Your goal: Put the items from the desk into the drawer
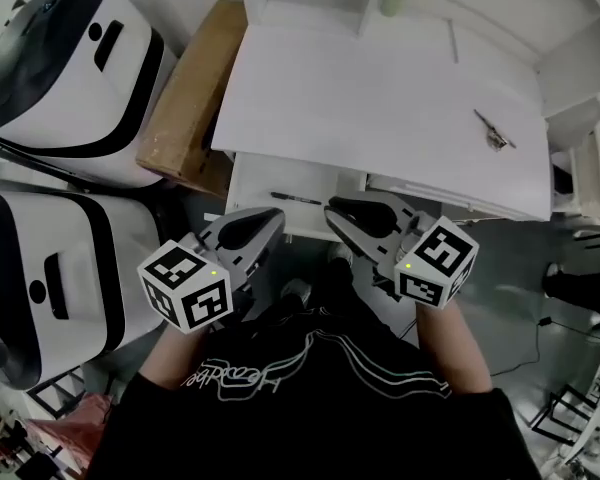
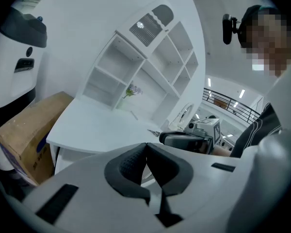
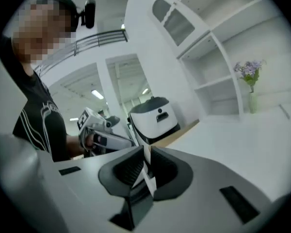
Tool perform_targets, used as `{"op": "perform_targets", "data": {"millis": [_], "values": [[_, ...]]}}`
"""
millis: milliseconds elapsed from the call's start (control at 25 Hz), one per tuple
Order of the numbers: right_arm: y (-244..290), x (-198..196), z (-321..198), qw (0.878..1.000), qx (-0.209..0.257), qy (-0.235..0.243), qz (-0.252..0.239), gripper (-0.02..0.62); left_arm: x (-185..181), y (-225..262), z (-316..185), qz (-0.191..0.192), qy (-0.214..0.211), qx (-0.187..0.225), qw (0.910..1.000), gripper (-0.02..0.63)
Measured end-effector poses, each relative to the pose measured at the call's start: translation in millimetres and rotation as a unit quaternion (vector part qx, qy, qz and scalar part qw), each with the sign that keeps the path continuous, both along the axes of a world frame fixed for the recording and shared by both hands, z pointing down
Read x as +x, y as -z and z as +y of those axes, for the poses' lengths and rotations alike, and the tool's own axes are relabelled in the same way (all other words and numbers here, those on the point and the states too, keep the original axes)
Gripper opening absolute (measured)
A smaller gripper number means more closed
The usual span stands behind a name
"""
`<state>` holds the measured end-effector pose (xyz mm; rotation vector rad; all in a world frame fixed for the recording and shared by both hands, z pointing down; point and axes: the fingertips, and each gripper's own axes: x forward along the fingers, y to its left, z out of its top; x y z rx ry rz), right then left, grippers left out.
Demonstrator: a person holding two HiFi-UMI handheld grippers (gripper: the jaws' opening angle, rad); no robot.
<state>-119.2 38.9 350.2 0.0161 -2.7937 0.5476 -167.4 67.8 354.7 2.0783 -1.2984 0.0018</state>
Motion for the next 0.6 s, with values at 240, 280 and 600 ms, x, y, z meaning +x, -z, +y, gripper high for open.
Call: {"op": "perform_targets", "data": {"millis": [240,280,600], "values": [[38,29,18,0.994,-0.056,-0.041,-0.088,0.057,20,33,-4,0.017,-0.028,0.032,0.9989,0.020],[40,36,16,0.993,-0.055,-0.052,-0.091,0.057,26,36,-7,0.017,-0.035,0.035,0.9986,0.020],[42,104,-23,0.987,-0.036,-0.129,-0.091,0.057,96,44,-50,0.017,-0.096,0.043,0.9943,0.020]]}}
